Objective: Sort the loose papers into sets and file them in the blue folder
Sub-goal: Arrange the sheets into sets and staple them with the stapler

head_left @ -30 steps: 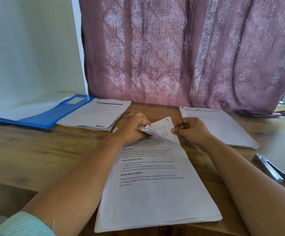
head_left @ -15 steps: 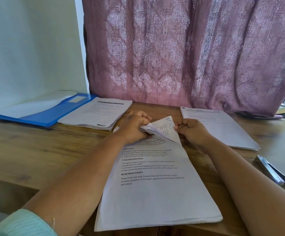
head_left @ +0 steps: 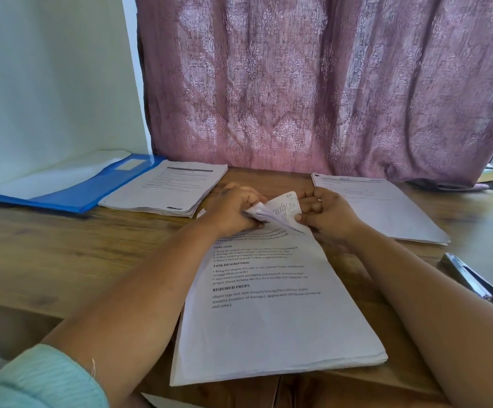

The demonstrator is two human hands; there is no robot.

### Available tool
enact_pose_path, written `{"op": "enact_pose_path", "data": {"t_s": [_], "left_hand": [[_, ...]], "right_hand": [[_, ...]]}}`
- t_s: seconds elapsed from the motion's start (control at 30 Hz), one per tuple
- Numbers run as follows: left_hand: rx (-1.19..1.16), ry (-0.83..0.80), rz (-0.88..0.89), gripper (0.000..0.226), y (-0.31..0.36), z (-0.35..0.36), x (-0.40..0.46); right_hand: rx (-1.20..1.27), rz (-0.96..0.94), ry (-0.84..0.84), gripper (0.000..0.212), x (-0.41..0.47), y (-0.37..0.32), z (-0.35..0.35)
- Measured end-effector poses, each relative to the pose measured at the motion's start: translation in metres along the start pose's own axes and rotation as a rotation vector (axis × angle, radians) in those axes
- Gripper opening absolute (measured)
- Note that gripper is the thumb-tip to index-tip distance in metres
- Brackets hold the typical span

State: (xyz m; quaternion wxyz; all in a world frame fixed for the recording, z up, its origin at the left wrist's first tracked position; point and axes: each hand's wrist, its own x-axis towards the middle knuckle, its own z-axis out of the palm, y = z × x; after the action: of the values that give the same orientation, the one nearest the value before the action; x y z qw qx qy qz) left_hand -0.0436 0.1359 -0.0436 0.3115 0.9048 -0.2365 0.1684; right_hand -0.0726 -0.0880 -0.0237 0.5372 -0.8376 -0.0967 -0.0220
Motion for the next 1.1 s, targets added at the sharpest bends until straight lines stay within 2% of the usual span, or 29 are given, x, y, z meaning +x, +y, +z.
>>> {"op": "enact_pose_path", "data": {"t_s": [0.1,0.17,0.2,0.23,0.27,0.33,0.4,0.47,0.53,0.63,0.7,0.77,0.8,0.87,0.93,1.0,1.1], "left_hand": [[-0.022,0.024,-0.018,0.028,0.003,-0.001,-0.003],[-0.053,0.037,-0.027,0.033,0.004,-0.001,-0.003],[-0.08,0.031,-0.042,0.038,0.004,-0.001,-0.003],[-0.11,0.02,-0.07,0.043,0.007,-0.003,-0.004],[-0.141,0.005,-0.094,0.047,0.008,-0.003,-0.005],[-0.184,-0.043,-0.078,0.043,0.01,-0.004,-0.007],[-0.145,-0.085,-0.014,0.021,0.015,-0.004,-0.01],[-0.113,-0.103,0.003,0.036,0.014,-0.004,-0.01],[-0.043,-0.073,0.009,0.05,0.008,-0.003,-0.009],[-0.009,-0.069,0.005,0.048,0.003,-0.003,-0.009],[0.014,-0.075,0.018,0.046,0.005,-0.004,-0.009],[0.033,-0.097,0.012,0.043,0.009,-0.005,-0.01],[0.037,-0.099,-0.001,0.042,0.009,-0.005,-0.009],[0.004,-0.074,-0.042,0.042,0.006,-0.004,-0.007],[-0.047,-0.052,-0.069,0.042,0.006,-0.003,-0.007],[-0.044,-0.059,-0.066,0.042,0.006,-0.003,-0.008],[0.019,-0.082,-0.033,0.042,0.009,-0.005,-0.008]], "right_hand": [[0.094,0.01,-0.048,0.032,0.001,0.0,-0.004],[0.157,0.038,-0.153,0.016,-0.002,-0.002,-0.006],[0.182,0.058,-0.183,0.018,-0.004,-0.003,-0.006],[0.21,0.094,-0.183,0.03,-0.004,-0.003,-0.005],[0.237,0.118,-0.15,0.04,-0.004,-0.004,-0.004],[0.226,0.09,0.015,0.044,-0.002,-0.006,-0.001],[-0.031,-0.02,0.266,0.031,0.004,-0.002,-0.004],[-0.302,-0.092,0.401,0.025,0.007,0.003,-0.012],[-0.379,-0.015,0.331,0.029,0.01,0.009,-0.017],[-0.527,0.104,0.099,0.03,0.008,0.012,-0.013],[-0.555,0.104,-0.059,0.044,0.004,0.005,-0.006],[-0.493,0.089,-0.11,0.06,0.0,0.0,0.003],[-0.482,0.079,-0.073,0.064,0.0,-0.002,0.008],[-0.478,0.08,0.038,0.057,0.001,-0.002,0.012],[-0.439,0.11,0.126,0.04,0.002,-0.001,0.012],[-0.318,0.114,0.215,0.027,0.004,0.001,0.007],[-0.171,0.072,0.244,0.019,0.002,0.001,0.001]]}}
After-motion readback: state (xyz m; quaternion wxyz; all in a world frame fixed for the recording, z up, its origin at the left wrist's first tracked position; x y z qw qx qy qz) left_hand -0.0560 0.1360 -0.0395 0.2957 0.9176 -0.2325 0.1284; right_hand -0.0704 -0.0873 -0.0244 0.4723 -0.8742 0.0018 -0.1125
